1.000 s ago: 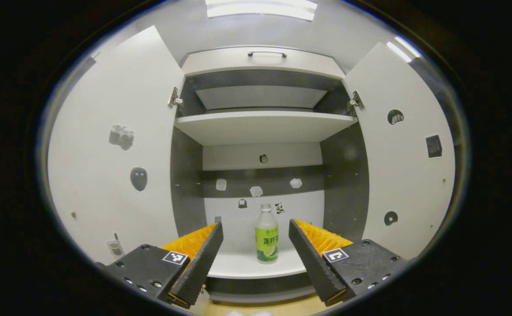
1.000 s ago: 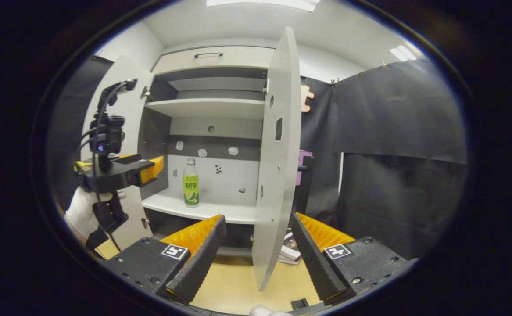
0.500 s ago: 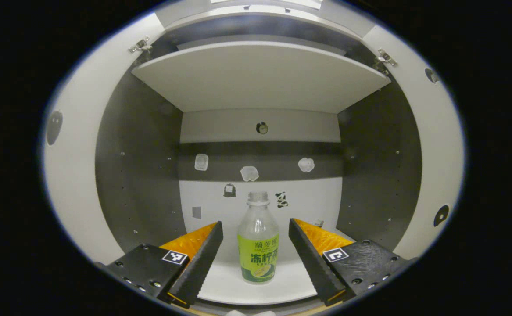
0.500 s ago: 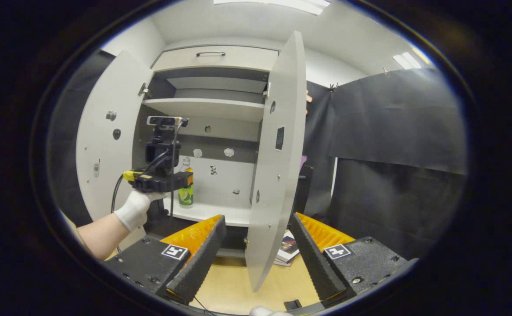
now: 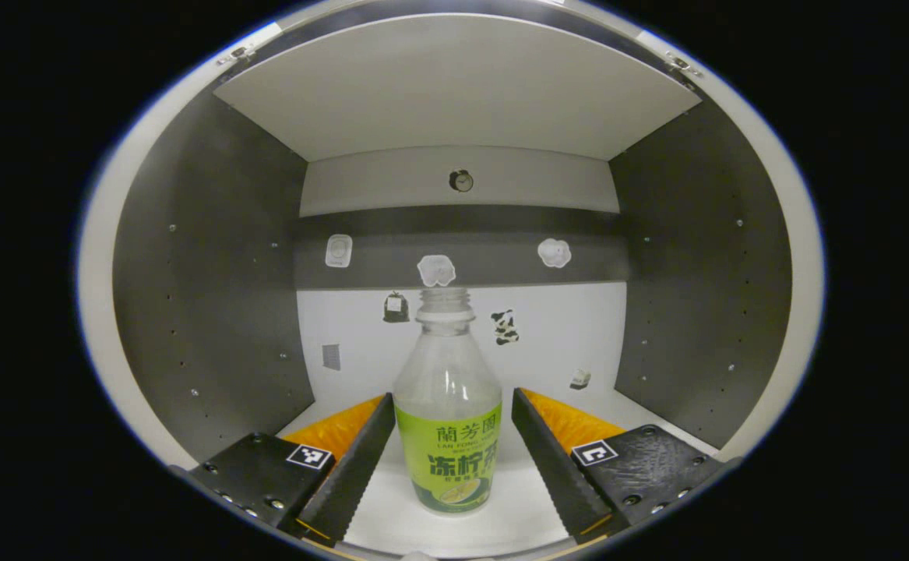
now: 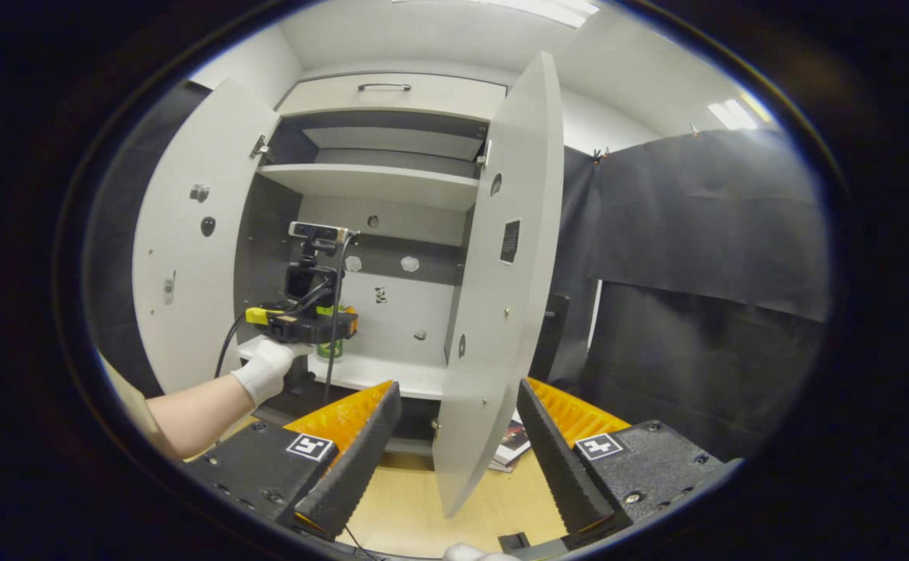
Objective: Grasp the bottle in the cabinet with the left hand and place it on the coaster, then close the right door with the right hand and the left door with the left hand.
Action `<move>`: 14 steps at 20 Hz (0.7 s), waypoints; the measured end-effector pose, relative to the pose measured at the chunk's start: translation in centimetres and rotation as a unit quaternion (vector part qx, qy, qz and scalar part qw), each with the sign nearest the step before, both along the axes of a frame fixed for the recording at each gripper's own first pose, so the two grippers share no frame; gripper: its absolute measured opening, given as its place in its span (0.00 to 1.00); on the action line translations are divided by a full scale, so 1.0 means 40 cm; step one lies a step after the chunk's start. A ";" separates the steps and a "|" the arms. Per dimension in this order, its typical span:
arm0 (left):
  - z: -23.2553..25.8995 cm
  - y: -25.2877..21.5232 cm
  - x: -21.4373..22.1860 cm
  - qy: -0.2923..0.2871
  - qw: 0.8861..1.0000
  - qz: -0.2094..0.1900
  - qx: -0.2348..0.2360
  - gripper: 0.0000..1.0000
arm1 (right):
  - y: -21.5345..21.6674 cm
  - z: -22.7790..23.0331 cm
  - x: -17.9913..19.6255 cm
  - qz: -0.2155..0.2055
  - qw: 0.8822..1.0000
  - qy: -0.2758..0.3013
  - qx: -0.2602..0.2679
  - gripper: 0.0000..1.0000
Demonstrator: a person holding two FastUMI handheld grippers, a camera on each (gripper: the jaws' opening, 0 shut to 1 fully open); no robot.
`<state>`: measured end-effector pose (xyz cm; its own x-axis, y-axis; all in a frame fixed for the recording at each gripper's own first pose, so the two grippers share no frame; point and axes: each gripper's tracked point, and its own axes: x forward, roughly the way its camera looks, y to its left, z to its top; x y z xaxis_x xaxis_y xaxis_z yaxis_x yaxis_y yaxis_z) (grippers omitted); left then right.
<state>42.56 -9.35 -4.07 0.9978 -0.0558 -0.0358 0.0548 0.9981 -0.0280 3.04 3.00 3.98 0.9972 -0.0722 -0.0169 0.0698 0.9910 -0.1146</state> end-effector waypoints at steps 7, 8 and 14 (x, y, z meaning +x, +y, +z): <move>0.019 0.001 -0.038 -0.003 1.000 -0.011 -0.006 0.75 | -0.021 0.004 -0.005 0.004 1.000 -0.004 0.000 0.98; 0.036 -0.003 -0.064 -0.009 1.000 -0.016 -0.006 0.76 | -0.024 0.004 -0.006 0.006 1.000 -0.006 0.003 0.98; 0.132 -0.011 -0.261 -0.048 0.998 -0.037 0.007 0.77 | -0.043 -0.004 -0.008 0.020 1.000 -0.010 0.015 0.98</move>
<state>32.12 -9.81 1.19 0.9900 -0.1287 0.0583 0.1292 0.9916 -0.0053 2.72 1.28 3.82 0.9995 -0.0317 0.0024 0.0318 0.9960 -0.0833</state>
